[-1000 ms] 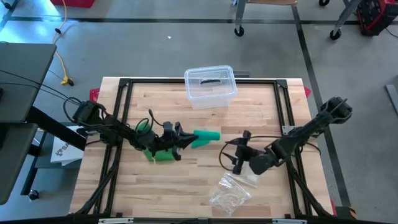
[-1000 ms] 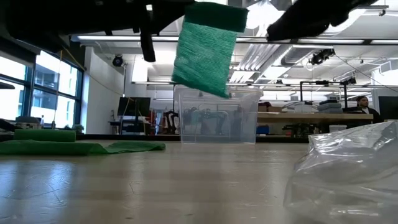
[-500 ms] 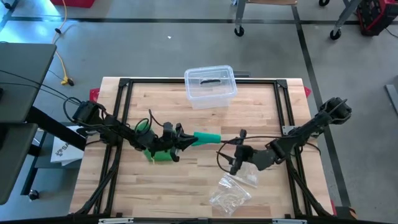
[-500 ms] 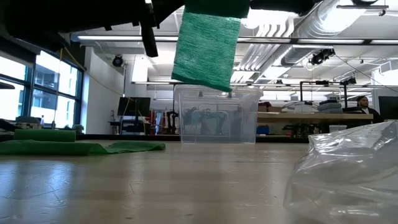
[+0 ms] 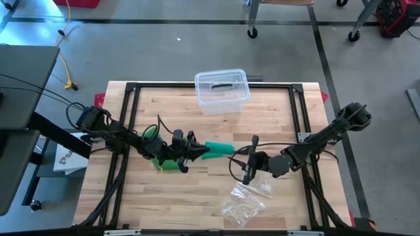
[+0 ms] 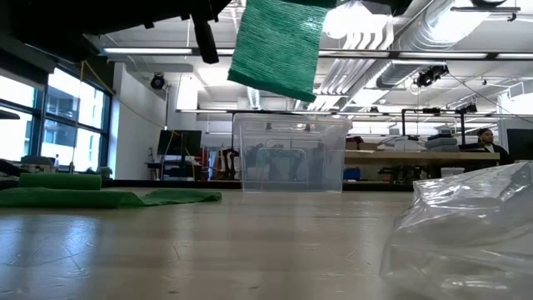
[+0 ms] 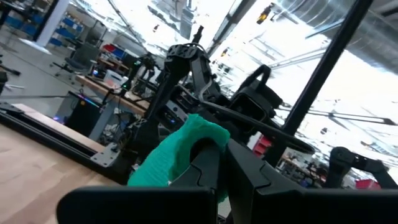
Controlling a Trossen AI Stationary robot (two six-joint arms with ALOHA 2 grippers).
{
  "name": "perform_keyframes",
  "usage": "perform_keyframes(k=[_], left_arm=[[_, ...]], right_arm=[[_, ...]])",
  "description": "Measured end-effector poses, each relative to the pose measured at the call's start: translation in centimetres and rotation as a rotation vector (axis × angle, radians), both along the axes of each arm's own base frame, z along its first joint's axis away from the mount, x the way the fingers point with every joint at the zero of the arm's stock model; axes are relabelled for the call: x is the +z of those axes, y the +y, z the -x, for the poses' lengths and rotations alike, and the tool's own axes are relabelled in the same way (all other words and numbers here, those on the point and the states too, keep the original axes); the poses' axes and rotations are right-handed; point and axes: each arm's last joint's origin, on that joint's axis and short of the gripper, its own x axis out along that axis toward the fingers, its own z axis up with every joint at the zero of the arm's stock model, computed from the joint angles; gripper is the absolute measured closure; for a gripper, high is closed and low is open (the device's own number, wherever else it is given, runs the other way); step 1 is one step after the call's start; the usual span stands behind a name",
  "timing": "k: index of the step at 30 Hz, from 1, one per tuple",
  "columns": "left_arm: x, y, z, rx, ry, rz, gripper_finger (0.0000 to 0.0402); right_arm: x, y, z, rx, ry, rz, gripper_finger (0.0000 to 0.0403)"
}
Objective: Roll bandage
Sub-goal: Roll the blue bandage
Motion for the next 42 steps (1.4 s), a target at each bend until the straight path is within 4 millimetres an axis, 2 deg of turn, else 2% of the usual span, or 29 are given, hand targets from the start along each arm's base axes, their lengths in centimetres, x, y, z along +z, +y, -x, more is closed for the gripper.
perform_keyframes(k=[2,4,8,14,20,23,28,32,38,42], left_arm=[[0.0,-0.1,0.0,-0.015,0.002,-0.007,0.0396],[-0.1,-0.1,0.0,-0.023,0.011,-0.013,0.0396],[-0.3,-0.1,-0.2,-0.079,0.025,-0.048,0.0381],[-0.9,-0.3,-0.4,-0.198,0.07,-0.13,0.0302],[-1.1,-0.8,-0.3,-0.154,0.076,-0.383,0.0249],[-1.3,-1.7,0.0,-0.122,0.076,-0.553,0.0245],[-1.2,-3.4,0.6,-0.009,0.068,-0.786,0.0251],[-0.4,-5.4,0.6,-0.004,0.045,-0.919,0.026],[0.6,-8.4,-0.3,0.132,0.276,-1.111,0.0268],[2.6,-9.9,-0.6,0.246,0.374,-1.104,0.0268]], right_arm=[[0.0,0.0,0.0,0.003,-0.003,-0.003,0.0366],[0.0,0.2,0.1,0.015,-0.004,-0.008,0.0392],[0.5,0.7,0.6,0.024,-0.029,-0.056,0.0393],[2.4,0.6,2.3,0.074,-0.079,-0.2,0.04],[3.5,-0.2,3.9,0.153,-0.04,-0.374,0.0402],[3.8,-0.5,4.3,0.164,-0.027,-0.404,0.0402],[3.9,-0.3,4.6,0.279,0.01,-0.443,0.0402],[3.9,-0.1,4.6,0.346,0.033,-0.476,0.0402],[4.2,0.2,4.9,0.391,0.03,-0.5,0.0402],[4.8,0.4,5.6,0.419,0.012,-0.51,0.0402]])
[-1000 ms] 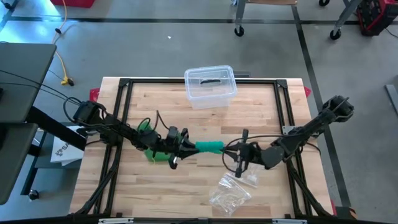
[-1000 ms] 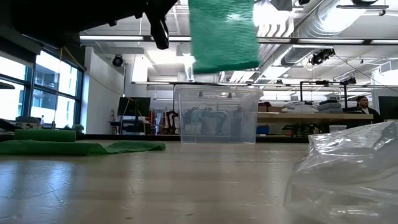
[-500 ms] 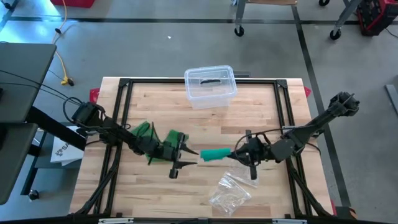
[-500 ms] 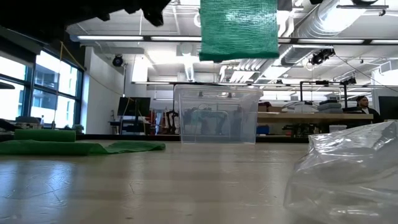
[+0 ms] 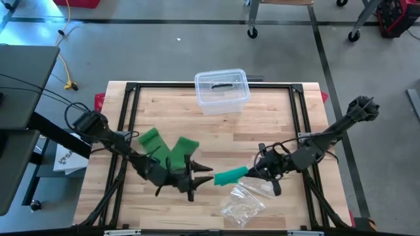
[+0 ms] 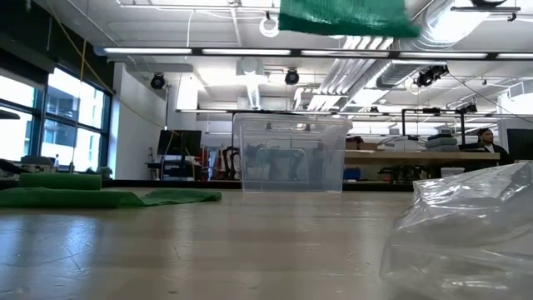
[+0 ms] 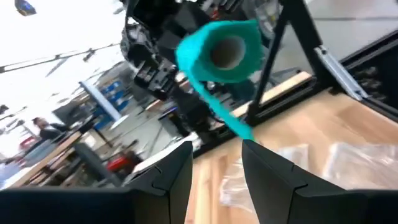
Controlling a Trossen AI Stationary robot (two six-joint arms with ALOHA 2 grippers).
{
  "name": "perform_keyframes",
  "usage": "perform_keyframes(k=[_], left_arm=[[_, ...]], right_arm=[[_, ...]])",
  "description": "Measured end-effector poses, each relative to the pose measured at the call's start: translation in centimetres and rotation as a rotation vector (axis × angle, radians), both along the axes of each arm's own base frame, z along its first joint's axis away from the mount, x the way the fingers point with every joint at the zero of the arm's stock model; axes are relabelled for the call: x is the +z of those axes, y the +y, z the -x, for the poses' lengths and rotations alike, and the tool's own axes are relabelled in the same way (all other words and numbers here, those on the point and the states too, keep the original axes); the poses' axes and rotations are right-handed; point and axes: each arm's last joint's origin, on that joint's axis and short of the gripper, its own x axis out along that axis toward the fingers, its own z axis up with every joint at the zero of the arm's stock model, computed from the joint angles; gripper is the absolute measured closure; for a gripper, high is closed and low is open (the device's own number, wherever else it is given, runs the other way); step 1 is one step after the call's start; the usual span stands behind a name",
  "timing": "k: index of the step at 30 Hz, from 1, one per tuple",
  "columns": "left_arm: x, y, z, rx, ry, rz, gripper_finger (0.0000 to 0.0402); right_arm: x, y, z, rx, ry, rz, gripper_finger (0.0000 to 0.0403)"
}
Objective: Roll bandage
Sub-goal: Roll the blue bandage
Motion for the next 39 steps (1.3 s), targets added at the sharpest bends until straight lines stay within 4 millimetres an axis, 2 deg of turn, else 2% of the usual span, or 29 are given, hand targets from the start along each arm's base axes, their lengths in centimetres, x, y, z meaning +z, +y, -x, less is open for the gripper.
perform_keyframes(k=[3,6,8,11,17,20,23,28,33,39], left_arm=[[1.3,-0.4,0.1,-0.053,0.055,0.022,0.0268],[2.0,0.2,0.4,-0.231,0.166,0.102,0.0268],[2.3,1.1,0.6,-0.327,0.225,0.183,0.0268],[2.4,2.0,0.3,-0.372,0.262,0.246,0.0269],[2.8,2.7,-0.1,-0.35,0.205,0.16,0.0275],[2.9,2.2,-0.3,-0.35,0.153,0.036,0.0279],[2.1,1.3,-0.8,-0.34,0.11,-0.106,0.0278],[1.5,0.0,-2.7,-0.233,0.066,-0.203,0.0267],[2.3,-1.1,-5.0,-0.12,0.058,-0.257,0.0264],[2.6,-1.6,-5.9,-0.023,0.074,-0.385,0.0268]], right_arm=[[0.7,-0.1,0.7,0.016,-0.032,0.009,0.0402],[0.8,-0.4,1.3,0.029,-0.047,0.058,0.0402],[-0.1,-0.8,1.5,0.019,-0.029,0.064,0.0403],[-2.4,-1.6,1.7,-0.009,0.032,0.032,0.0403],[-6.2,-2.8,2.7,0.069,-0.06,-0.123,0.0403],[-7.5,-3.4,3.4,0.137,-0.166,-0.213,0.0403],[-8.4,-4.1,4.1,0.135,-0.22,-0.281,0.0403],[-8.9,-4.8,4.2,0.108,-0.236,-0.335,0.0403],[-8.5,-5.1,3.9,0.086,-0.251,-0.344,0.0403],[-8.6,-5.2,3.9,0.078,-0.247,-0.34,0.0403]])
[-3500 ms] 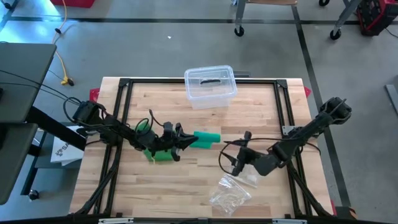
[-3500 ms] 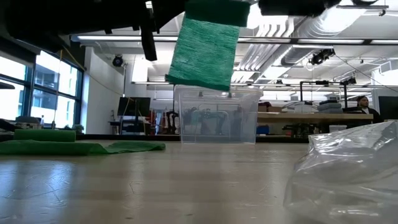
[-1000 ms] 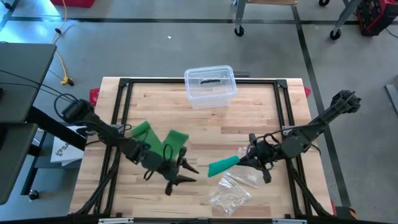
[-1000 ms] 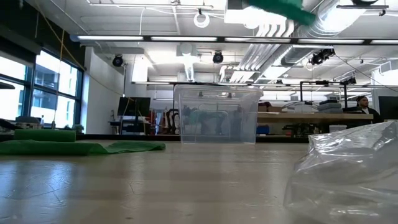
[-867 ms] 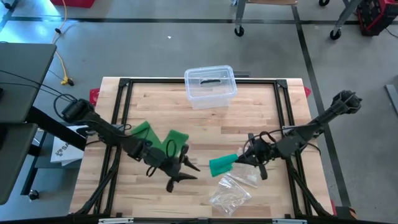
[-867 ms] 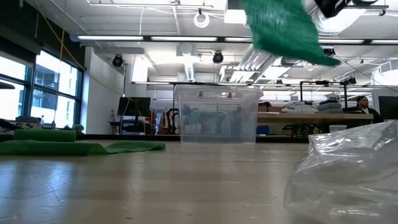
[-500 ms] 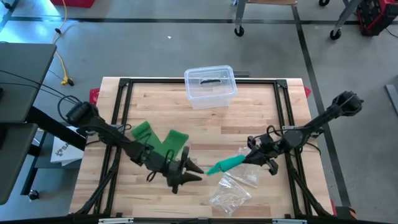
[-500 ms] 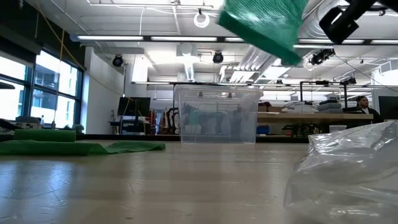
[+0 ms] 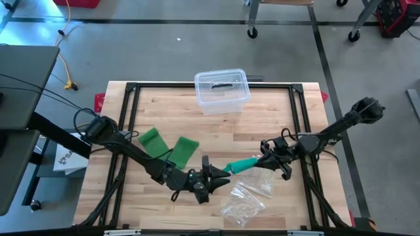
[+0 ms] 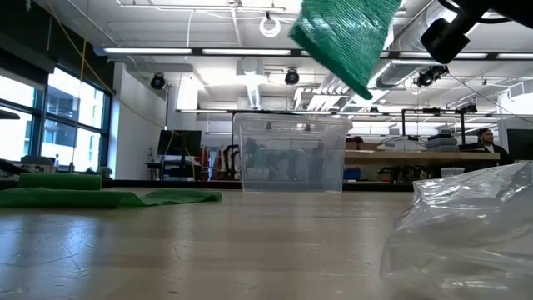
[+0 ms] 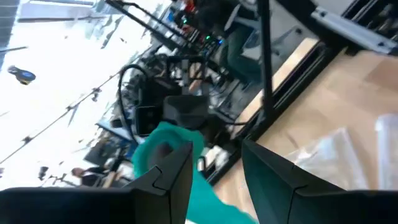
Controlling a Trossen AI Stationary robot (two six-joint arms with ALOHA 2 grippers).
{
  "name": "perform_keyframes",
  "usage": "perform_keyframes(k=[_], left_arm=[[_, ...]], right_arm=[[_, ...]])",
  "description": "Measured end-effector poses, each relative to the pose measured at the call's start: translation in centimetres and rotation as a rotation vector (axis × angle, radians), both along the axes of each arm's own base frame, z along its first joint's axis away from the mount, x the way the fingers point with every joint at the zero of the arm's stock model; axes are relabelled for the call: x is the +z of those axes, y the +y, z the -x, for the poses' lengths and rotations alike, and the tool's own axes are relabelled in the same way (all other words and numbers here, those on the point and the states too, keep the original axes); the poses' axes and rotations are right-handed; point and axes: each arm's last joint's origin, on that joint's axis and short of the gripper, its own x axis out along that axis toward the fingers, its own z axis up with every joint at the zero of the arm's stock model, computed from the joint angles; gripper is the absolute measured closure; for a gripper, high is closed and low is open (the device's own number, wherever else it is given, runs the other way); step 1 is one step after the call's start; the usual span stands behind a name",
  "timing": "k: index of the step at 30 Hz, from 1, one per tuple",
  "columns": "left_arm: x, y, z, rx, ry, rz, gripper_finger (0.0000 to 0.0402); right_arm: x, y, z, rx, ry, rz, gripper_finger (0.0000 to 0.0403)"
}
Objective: Roll bandage
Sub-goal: Roll the blue bandage
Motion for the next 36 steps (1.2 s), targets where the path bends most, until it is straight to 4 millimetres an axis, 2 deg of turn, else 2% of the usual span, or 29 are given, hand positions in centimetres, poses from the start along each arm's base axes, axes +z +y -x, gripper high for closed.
perform_keyframes(k=[6,17,27,31,36], left_arm=[[0.0,0.7,-0.3,0.074,0.0,-0.005,0.0271],[-0.2,2.6,-1.3,0.095,0.019,-0.015,0.0271],[-0.4,4.3,-2.1,0.094,0.028,0.079,0.0274],[-0.4,5.0,-2.4,0.079,0.023,0.144,0.0296],[-0.5,5.1,-2.4,0.078,0.021,0.208,0.0366]], right_arm=[[0.0,0.0,0.0,-0.008,0.002,0.008,0.0403],[0.0,0.0,0.0,-0.008,0.003,0.006,0.0403],[0.0,0.0,0.0,-0.006,0.005,-0.002,0.0403],[0.0,0.0,0.0,-0.001,0.007,-0.007,0.0403],[0.0,0.0,0.0,-0.014,-0.008,0.029,0.0402]])
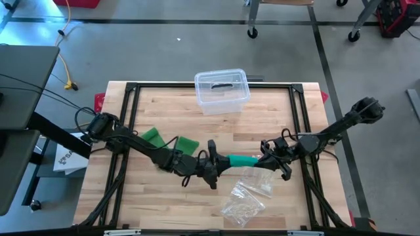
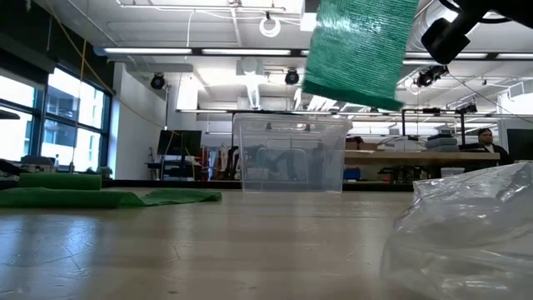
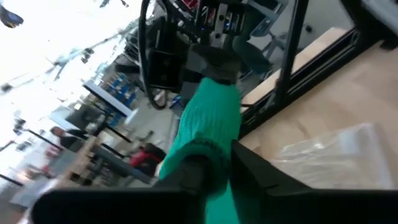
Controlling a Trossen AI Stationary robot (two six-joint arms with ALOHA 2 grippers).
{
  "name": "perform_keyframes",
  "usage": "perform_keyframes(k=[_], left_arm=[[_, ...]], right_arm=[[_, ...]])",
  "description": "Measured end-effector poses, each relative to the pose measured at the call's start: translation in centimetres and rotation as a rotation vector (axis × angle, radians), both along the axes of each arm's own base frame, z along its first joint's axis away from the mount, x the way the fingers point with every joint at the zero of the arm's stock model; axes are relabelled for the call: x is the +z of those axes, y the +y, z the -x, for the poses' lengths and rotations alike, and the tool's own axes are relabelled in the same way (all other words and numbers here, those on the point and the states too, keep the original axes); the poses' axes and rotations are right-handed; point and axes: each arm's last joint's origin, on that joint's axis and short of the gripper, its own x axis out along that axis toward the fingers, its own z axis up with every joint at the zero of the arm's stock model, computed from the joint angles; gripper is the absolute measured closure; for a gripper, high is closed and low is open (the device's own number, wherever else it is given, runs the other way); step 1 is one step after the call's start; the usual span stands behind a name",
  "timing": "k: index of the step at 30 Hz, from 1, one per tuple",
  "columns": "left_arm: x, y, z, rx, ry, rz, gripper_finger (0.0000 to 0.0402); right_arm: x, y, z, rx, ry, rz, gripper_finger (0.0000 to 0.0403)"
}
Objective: Roll bandage
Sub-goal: Roll the blue bandage
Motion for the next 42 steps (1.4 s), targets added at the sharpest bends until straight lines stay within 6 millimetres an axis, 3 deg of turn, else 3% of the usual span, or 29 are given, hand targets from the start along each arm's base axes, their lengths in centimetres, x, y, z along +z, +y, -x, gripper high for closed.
perform_keyframes(k=[2,6,11,14,17,21,25,29,32,37,40,42], left_arm=[[-0.2,-0.1,0.0,-0.014,0.005,0.061,0.0389],[0.1,0.2,0.5,0.01,-0.008,0.183,0.0389],[-0.2,1.8,2.7,0.058,-0.038,0.409,0.0396],[-1.2,3.1,4.3,0.091,-0.058,0.543,0.0396],[-2.0,4.0,5.4,0.093,-0.116,0.668,0.0396],[-2.6,5.0,6.0,0.059,-0.197,0.778,0.0396],[-2.6,5.6,5.9,0.043,-0.225,0.84,0.0396],[-2.6,5.7,5.9,0.016,-0.222,0.932,0.0395],[-3.3,5.3,5.7,-0.006,-0.203,1.023,0.0395],[-7.0,5.6,4.0,-0.034,-0.134,1.22,0.0394],[-8.6,6.8,3.0,-0.031,-0.181,1.259,0.0394],[-10.3,8.5,2.3,0.026,-0.164,1.272,0.0394]], right_arm=[[0.0,-0.1,0.0,-0.031,-0.003,-0.001,0.0397],[0.0,-0.2,0.0,-0.059,-0.007,0.015,0.0365],[-0.3,0.0,0.0,-0.063,0.02,0.058,0.0301],[-1.1,0.1,0.0,-0.153,0.107,0.098,0.0276],[-1.6,0.5,-0.4,-0.247,0.276,0.235,0.0271],[-0.2,2.7,-2.2,-0.239,0.397,0.557,0.0276],[1.2,5.5,-5.1,-0.183,0.409,0.849,0.028],[1.7,7.3,-7.9,-0.149,0.51,0.995,0.0281],[2.3,8.5,-9.3,-0.116,0.608,0.998,0.0281],[3.2,10.3,-10.1,0.075,0.74,0.873,0.0281],[3.0,10.5,-10.0,0.154,0.731,0.822,0.0281],[1.6,9.6,-9.9,0.135,0.751,0.832,0.0281]])
